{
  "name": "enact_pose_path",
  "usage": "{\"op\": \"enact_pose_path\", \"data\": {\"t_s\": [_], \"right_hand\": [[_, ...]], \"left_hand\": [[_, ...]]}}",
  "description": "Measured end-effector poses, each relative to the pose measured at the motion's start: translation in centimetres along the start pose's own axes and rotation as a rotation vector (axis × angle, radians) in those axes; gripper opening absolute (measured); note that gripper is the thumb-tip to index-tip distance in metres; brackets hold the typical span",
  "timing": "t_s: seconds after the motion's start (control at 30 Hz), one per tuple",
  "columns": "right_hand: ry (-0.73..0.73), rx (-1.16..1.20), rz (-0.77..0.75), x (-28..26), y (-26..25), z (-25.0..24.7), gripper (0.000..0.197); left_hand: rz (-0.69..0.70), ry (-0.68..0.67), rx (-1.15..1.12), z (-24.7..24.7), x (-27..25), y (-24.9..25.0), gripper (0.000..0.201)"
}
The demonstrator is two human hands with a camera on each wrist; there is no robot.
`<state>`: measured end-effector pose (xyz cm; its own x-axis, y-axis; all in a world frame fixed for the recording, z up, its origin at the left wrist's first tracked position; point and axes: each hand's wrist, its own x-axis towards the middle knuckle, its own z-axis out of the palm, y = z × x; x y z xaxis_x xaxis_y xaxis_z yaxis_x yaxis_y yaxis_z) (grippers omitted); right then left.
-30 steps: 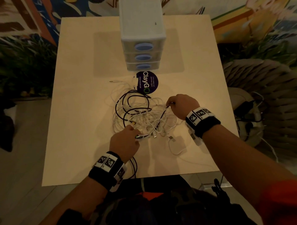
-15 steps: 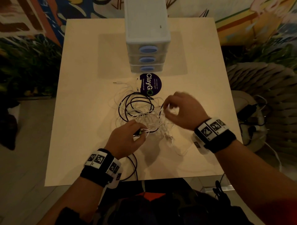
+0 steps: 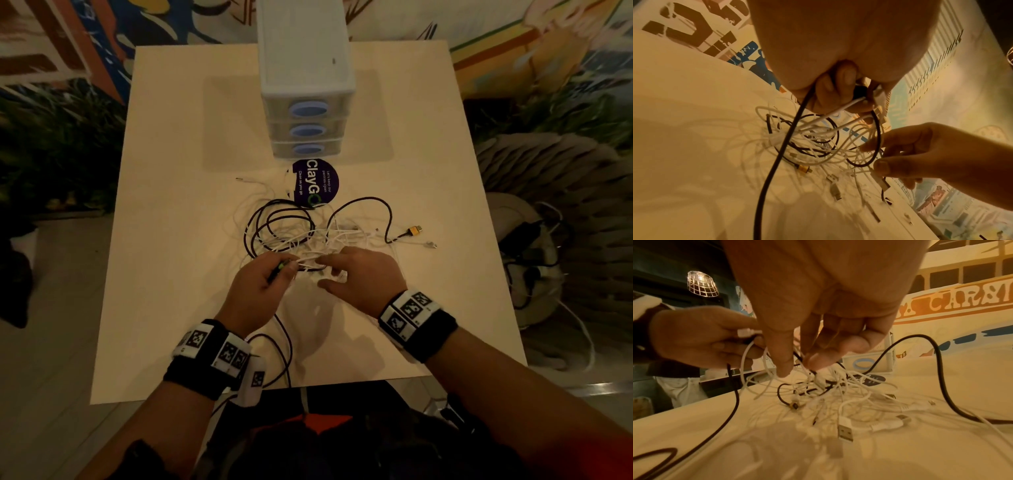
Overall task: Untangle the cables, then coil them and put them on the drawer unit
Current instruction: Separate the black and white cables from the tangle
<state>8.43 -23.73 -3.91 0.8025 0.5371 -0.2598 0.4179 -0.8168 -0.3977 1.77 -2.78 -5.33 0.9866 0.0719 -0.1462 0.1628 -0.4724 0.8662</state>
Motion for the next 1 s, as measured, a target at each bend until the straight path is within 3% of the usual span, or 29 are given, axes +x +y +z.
{"op": "enact_pose_path", "data": {"t_s": [0.1, 0.17, 0.2, 0.3, 0.37, 0.43, 0.5, 0.57, 0.67, 0.83, 1.0], "right_hand": [[0.021, -0.027, -0.037, 0.2, 0.2, 0.3, 0.026], [0.050, 0.008, -0.069, 0.3, 0.5, 0.5, 0.024], [0.070, 0.027, -0.088, 0.3, 0.7, 0.5, 0.023], [0.105, 0.054, -0.134, 0.0, 1.2, -0.1, 0.024], [0.112, 0.069, -0.127, -0.2, 1.3, -0.8, 0.025], [0.116, 0.134, -0.075, -0.4, 1.4, -1.3, 0.027], [0.096, 0.190, -0.022, -0.5, 1.3, -1.6, 0.030], [0.091, 0.246, -0.010, -0.6, 1.0, -1.7, 0.031], [0.160, 0.342, -0.046, -0.9, 0.8, -1.6, 0.037], [0.218, 0.386, -0.061, -1.3, 0.3, -1.3, 0.049], [0.173, 0.371, -0.086, -1.0, 0.1, -1.3, 0.043]], "left_hand": [[0.013, 0.016, 0.029, 0.0, -0.1, 0.7, 0.037], [0.058, 0.074, 0.074, 0.2, -0.2, 1.3, 0.026], [0.085, 0.127, 0.088, 0.3, -0.3, 1.6, 0.020], [0.153, 0.326, 0.213, 0.4, -0.8, 2.8, 0.038], [0.273, 0.409, 0.289, 0.3, -1.2, 3.7, 0.034], [0.422, 0.394, 0.327, 0.2, -1.7, 4.5, 0.020], [0.484, 0.248, 0.370, 0.4, -1.9, 5.0, 0.012], [0.380, 0.091, 0.469, 0.9, -1.8, 5.1, 0.020], [0.194, 0.009, 0.480, 1.8, -1.3, 4.5, 0.032], [0.020, 0.076, 0.187, 2.8, -0.6, 4.5, 0.034], [0.008, 0.157, -0.013, 3.4, -0.6, 5.0, 0.013]]}}
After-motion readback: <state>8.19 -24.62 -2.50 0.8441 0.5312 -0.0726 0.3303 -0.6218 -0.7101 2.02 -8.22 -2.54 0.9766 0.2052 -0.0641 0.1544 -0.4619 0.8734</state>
